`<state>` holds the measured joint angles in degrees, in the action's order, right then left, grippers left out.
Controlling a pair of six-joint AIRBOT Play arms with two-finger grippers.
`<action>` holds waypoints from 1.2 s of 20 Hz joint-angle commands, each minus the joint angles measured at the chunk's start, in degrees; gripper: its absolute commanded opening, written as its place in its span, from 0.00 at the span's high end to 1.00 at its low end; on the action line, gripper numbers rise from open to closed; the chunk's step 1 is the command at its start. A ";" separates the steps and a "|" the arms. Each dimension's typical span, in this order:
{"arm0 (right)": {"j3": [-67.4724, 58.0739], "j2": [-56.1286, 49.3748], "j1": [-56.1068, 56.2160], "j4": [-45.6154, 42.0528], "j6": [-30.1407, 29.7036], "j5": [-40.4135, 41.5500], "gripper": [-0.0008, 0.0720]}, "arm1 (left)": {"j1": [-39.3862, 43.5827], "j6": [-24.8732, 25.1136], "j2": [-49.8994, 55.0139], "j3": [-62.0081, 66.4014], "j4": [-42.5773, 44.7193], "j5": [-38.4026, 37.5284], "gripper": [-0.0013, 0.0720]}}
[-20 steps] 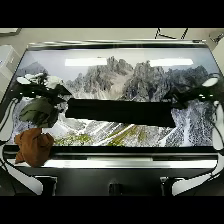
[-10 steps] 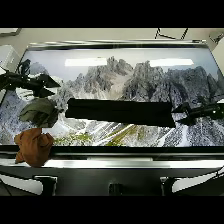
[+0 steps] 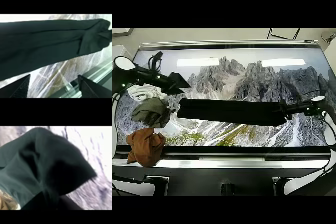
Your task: Fold the clothes and pants, and hang the long-sleeved shirts on hangers.
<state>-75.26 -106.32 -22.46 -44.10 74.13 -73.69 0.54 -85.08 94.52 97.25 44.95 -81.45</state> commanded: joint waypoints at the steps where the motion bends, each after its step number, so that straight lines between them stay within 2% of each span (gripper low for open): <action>1: -2.60 1.81 2.40 1.44 2.08 -2.80 0.94 | 5.79 0.22 0.79 -0.07 0.02 9.01 0.12; 2: -3.37 3.50 2.45 1.38 2.67 -3.54 0.94 | 7.89 0.22 1.62 -0.33 0.07 12.50 0.28; 4: -4.15 8.24 3.32 1.38 5.38 -4.57 0.94 | 12.59 0.20 4.20 -0.94 0.07 18.36 0.83; 5: -4.15 10.69 4.04 1.42 6.45 -5.14 0.94 | 15.43 0.28 6.25 -0.92 0.04 19.93 0.95; 9: -4.31 21.42 6.93 2.08 10.45 -8.22 0.94 | 24.74 -2.91 15.72 -0.90 -0.68 22.14 0.95; 12: -4.55 29.57 7.43 2.64 14.29 -11.58 0.94 | 29.16 -2.86 20.31 -0.90 -10.05 26.75 0.95; 16: -4.55 37.92 7.43 3.08 17.49 -13.73 0.94 | 36.76 -2.99 25.24 -0.87 -27.12 33.11 0.96; 20: -4.55 42.32 7.43 2.99 19.96 -15.87 0.94 | 46.62 -2.80 28.17 -0.37 -43.71 45.66 0.96; 22: -4.52 42.40 7.41 2.12 19.96 -16.72 0.94 | 49.44 -2.73 29.40 1.11 -47.15 49.05 0.96; 24: -4.52 41.05 7.43 1.01 19.93 -16.68 0.94 | 48.63 2.01 29.14 1.22 -46.36 49.64 0.96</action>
<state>-79.77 -65.23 -15.09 -41.85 93.12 -89.49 47.11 -86.89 122.76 97.76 3.84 -36.69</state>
